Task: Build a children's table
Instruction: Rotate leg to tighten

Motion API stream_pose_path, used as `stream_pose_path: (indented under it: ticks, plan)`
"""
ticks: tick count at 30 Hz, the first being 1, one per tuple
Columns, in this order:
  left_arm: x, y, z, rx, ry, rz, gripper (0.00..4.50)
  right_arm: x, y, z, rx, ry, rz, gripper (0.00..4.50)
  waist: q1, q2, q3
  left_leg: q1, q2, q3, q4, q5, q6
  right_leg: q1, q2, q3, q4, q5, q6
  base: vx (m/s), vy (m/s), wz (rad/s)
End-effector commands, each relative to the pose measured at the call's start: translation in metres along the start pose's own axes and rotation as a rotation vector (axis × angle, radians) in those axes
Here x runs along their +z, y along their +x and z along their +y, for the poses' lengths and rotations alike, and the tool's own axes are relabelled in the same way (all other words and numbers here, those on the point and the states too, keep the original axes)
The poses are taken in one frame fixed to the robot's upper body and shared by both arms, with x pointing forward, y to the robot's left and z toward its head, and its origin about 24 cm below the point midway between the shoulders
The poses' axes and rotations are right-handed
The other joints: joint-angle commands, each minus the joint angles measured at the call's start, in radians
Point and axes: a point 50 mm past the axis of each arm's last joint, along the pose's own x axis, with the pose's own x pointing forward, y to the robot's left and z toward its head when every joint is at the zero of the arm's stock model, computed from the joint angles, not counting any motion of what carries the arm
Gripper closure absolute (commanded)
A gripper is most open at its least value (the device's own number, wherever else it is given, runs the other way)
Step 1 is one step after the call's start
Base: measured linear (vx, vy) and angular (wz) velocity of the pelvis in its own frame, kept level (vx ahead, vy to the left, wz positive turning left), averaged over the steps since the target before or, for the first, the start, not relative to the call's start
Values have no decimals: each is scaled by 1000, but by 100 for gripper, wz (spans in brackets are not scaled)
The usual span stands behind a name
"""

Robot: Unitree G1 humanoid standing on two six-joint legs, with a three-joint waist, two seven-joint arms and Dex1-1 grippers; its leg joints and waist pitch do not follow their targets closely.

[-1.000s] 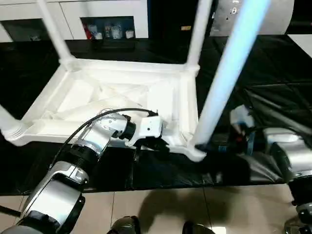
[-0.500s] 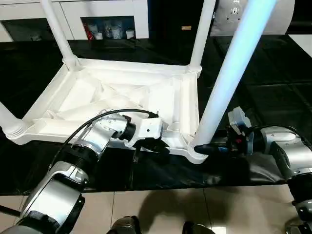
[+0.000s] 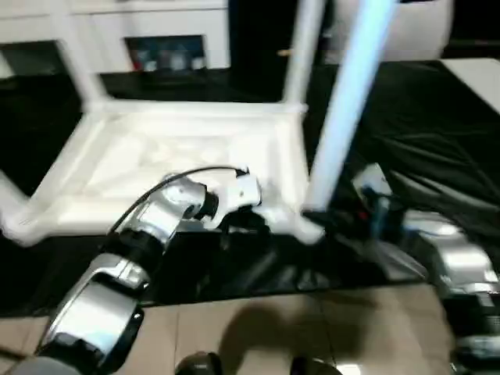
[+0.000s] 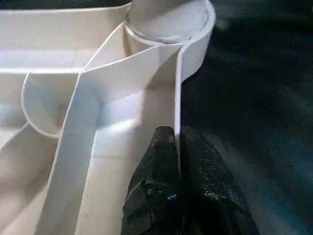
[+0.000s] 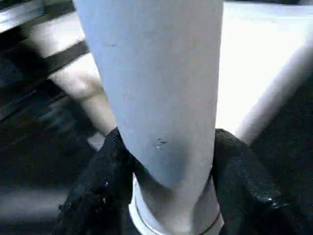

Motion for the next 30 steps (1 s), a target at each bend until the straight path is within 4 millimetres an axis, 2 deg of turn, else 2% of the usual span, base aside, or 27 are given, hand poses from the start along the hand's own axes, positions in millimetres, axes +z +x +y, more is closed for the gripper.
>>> stream_pose_path:
  ticks: [1, 4, 5, 6, 7, 8, 10, 11, 12, 15, 17, 19, 20, 21, 22, 23, 24, 25, 26, 27, 28, 29, 30]
  plan:
    - [29, 26, -6, 25, 7, -90, 450, -22, 20, 10, -109, 102, 83, 253, -13, -7, -45, 31, 62, -65, -85, -550, -44, 20, -75, 16, -107, -742, -74, 0, 0, 0]
    - [41, 34, -4, 89, 30, -115, 450, -20, 30, 12, -226, 176, 33, 253, -35, 6, -47, 26, 68, -75, -95, -607, -43, 32, -76, -2, -114, -654, -78, 0, 0, 0]
    - [43, 35, -4, 99, 56, -110, 450, -19, 29, 13, -241, 173, 16, 219, -40, 7, -44, 25, 67, -78, -99, -634, -44, 35, -74, -7, -116, -629, -74, 0, 0, 0]
    - [43, 35, -4, 103, 60, -106, 450, -19, 29, 13, -245, 170, 12, 219, -39, 8, -43, 35, 67, -75, -100, -654, -45, 29, -74, -5, -121, -617, -77, 0, 0, 0]
    - [42, 35, -3, 104, 68, -100, 450, -18, 28, 13, -254, 168, 11, 199, -40, 6, -43, 39, 66, -74, -99, -656, -42, 27, -75, -5, -123, -611, -81, 0, 0, 0]
    - [41, 34, -3, 106, 85, -96, 450, -19, 24, 10, -279, 152, 10, 183, -39, 9, -43, 43, 65, -71, -97, -646, -39, 26, -78, -3, -127, -603, -88, 0, 0, 0]
    - [39, 32, -2, 109, 118, -100, 450, -19, 15, 3, -318, 127, 2, 175, -35, 2, -45, 40, 62, -66, -95, -610, -29, 25, -82, 5, -126, -596, -99, 0, 0, 0]
    - [39, 31, -2, 110, 124, -101, 450, -19, 14, 2, -325, 124, -1, 152, -28, 5, -48, 38, 65, -64, -94, -573, -22, 27, -86, 13, -122, -578, -110, 0, 0, 0]
    - [37, 30, -1, 115, 136, -100, 450, -19, 9, 0, -340, 119, -10, 152, -20, 2, -53, 35, 66, -59, -94, -526, -15, 27, -87, 22, -116, -526, -133, 0, 0, 0]
    - [33, 27, 1, 133, 164, -94, 450, -17, -4, -4, -344, 86, -48, 129, -10, -3, -59, 27, 69, -45, -94, -432, 7, 31, -82, 35, -96, -389, -186, 0, 0, 0]
    - [32, 26, 2, 149, 166, -95, 450, -17, -8, -3, -331, 68, -57, 98, -2, -9, -60, 21, 66, -38, -89, -377, 32, 35, -84, 39, -89, -365, -197, 0, 0, 0]
    - [35, 25, 4, 177, 148, -141, 450, -16, -19, -1, -299, 28, -74, 89, 7, -17, -65, 11, 63, -32, -81, -315, 60, 40, -84, 42, -80, -351, -193, 0, 0, 0]
    - [38, 24, 4, 174, 140, -173, 450, -17, -27, -2, -302, 8, -71, 79, 15, -18, -68, 15, 63, -27, -76, -285, 78, 35, -84, 43, -77, -328, -196, 0, 0, 0]
    - [38, 24, 4, 174, 139, -176, 423, -17, -27, -2, -303, 6, -71, 73, 16, -19, -67, 11, 62, -25, -74, -271, 88, 36, -83, 43, -75, -316, -198, 0, 0, 0]
    - [41, 23, 2, 145, 128, -220, 396, -19, -38, -3, -303, -7, -51, 55, 15, -18, -66, 4, 61, -26, -73, -251, 101, 39, -83, 41, -70, -305, -205, 0, 0, 0]
    - [41, 23, 2, 135, 125, -228, 396, -20, -41, -3, -301, -7, -44, 55, 19, -19, -71, 3, 60, -26, -70, -223, 117, 43, -82, 39, -67, -292, -205, 0, 0, 0]
    - [41, 23, 2, 135, 125, -228, 396, -20, -41, -3, -301, -7, -44, 49, 20, -20, -72, 4, 59, -25, -67, -210, 125, 41, -82, 38, -66, -282, -210, 0, 0, 0]
    - [42, 22, 0, 127, 116, -248, 392, -19, -46, -2, -284, -11, -42, 36, 22, -14, -74, -2, 57, -25, -63, -178, 138, 43, -82, 37, -58, -237, -228, 0, 0, 0]
    - [44, 21, -1, 125, 87, -291, 380, -15, -53, 1, -248, -26, -51, 23, 26, -13, -81, -5, 60, -26, -56, -137, 157, 43, -81, 36, -47, -166, -245, 0, 0, 0]
    - [45, 20, -1, 137, 81, -308, 365, -13, -56, 2, -227, -31, -58, 15, 27, -17, -82, -18, 58, -25, -49, -86, 190, 45, -76, 33, -34, -74, -258, 0, 0, 0]
    - [45, 19, -1, 159, 75, -319, 355, -10, -59, 4, -195, -39, -67, 11, 29, -12, -82, -17, 58, -25, -46, -76, 204, 42, -75, 33, -31, -46, -266, 0, 0, 0]
    - [43, 18, -1, 166, 71, -320, 353, -8, -61, 5, -180, -50, -72, 5, 29, -14, -84, -23, 58, -26, -39, -52, 229, 43, -74, 30, -23, -4, -273, 0, 0, 0]
    - [42, 17, -2, 173, 66, -321, 353, -5, -62, 6, -160, -64, -80, 5, 30, -7, -82, -24, 59, -27, -39, -45, 238, 41, -73, 28, -22, 3, -275, 0, 0, 0]
